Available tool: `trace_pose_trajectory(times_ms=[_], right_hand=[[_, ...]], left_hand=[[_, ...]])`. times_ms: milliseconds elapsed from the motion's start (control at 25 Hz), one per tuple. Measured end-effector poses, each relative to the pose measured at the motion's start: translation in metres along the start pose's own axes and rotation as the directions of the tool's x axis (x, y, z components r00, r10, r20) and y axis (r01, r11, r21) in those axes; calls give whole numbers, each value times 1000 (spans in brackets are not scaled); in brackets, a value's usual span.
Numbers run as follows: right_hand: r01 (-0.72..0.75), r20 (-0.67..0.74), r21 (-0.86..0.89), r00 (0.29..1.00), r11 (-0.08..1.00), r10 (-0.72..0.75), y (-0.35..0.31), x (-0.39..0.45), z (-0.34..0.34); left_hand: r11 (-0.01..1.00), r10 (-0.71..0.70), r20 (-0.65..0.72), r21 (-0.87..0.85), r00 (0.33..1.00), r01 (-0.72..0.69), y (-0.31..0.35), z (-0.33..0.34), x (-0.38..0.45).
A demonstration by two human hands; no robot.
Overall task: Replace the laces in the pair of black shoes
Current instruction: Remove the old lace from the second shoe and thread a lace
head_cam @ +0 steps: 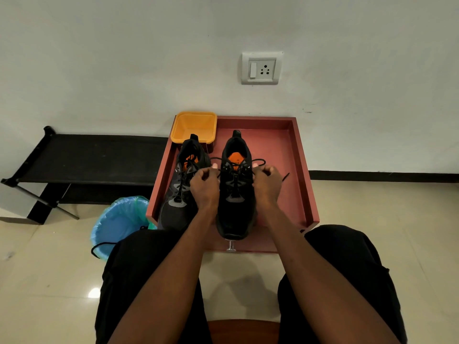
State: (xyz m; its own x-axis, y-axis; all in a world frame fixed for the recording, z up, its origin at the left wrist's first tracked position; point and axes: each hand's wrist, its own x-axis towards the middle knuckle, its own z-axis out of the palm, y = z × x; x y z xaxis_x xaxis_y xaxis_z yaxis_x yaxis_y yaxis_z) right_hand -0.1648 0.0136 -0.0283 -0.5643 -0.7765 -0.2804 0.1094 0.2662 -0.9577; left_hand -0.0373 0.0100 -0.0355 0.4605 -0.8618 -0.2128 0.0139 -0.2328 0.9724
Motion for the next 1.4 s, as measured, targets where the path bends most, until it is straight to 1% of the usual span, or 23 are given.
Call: trace_pose_trajectory(times_ms=[80, 160, 240, 320, 440, 480, 560, 680, 800, 880, 960, 1040, 1080, 1200, 1240, 1280, 1320, 1360, 1400], right_hand=[[-7, 109, -18, 994, 1000, 9, 6, -7, 4], [1, 152, -10, 988, 1000, 0, 9, -10, 7], [19, 155, -10, 988, 1000, -17, 8, -10, 8], [20, 128, -18, 992, 1000, -17, 7, -9, 8], [31, 4, -26, 1000, 999, -31, 3, -4, 5], [46, -18, -46, 999, 998, -47, 1, -3, 3], [80, -5, -89, 997, 993, -80, -2, -3, -1], [145, 113, -166, 985, 975, -128, 0, -3, -3], [153, 140, -310, 984, 938, -114, 3, 2, -3], [176, 178, -347, 977, 921, -120, 8, 1, -1], [222, 209, -449, 968, 866, -139, 7, -3, 0], [273, 184, -555, 962, 786, -204, 6, -2, -3], [272, 161, -581, 962, 767, -220, 5, 0, -4], [264, 104, -578, 962, 772, -251, 1, 3, -10], [252, 70, -564, 964, 787, -258, -3, 4, -13], [225, 9, -527, 966, 820, -259, -8, 5, -18], [172, -86, -455, 968, 874, -235, -14, 8, -26], [106, -204, -351, 961, 930, -187, -21, 13, -35], [36, -310, -233, 944, 972, -109, -29, 17, -45]], left_hand=[[996, -16, 100, 88, 995, 7, -3, 4, -9], [995, -26, 125, 101, 992, 13, -4, 7, -12], [995, -16, 120, 101, 993, 4, -3, 9, -11], [995, -5, 83, 96, 997, -3, -2, 10, -11], [996, 36, -29, 82, 999, -34, -4, 10, -9], [996, 43, -59, 80, 997, -38, -3, 8, -8], [995, 61, -83, 78, 995, -55, 0, 5, -10], [980, 154, -72, 136, 985, -143, 9, -2, -10], [906, 295, 34, 307, 955, -291, 1, -6, 0], [834, 309, 125, 441, 943, -332, -10, -6, 5], [785, 288, 187, 515, 939, -343, -11, -6, 4], [744, 304, 186, 566, 934, -355, -9, -9, 2], [729, 317, 173, 584, 932, -357, -5, -11, 0], [686, 359, 173, 618, 917, -385, 7, -18, -3], [677, 387, 160, 620, 908, -397, 12, -20, -4], [700, 414, 105, 597, 904, -391, 17, -23, -5], [756, 432, 0, 546, 902, -362, 24, -27, -5], [828, 423, -145, 463, 895, -316, 31, -32, -2], [899, 368, -289, 354, 884, -259, 39, -39, 3]])
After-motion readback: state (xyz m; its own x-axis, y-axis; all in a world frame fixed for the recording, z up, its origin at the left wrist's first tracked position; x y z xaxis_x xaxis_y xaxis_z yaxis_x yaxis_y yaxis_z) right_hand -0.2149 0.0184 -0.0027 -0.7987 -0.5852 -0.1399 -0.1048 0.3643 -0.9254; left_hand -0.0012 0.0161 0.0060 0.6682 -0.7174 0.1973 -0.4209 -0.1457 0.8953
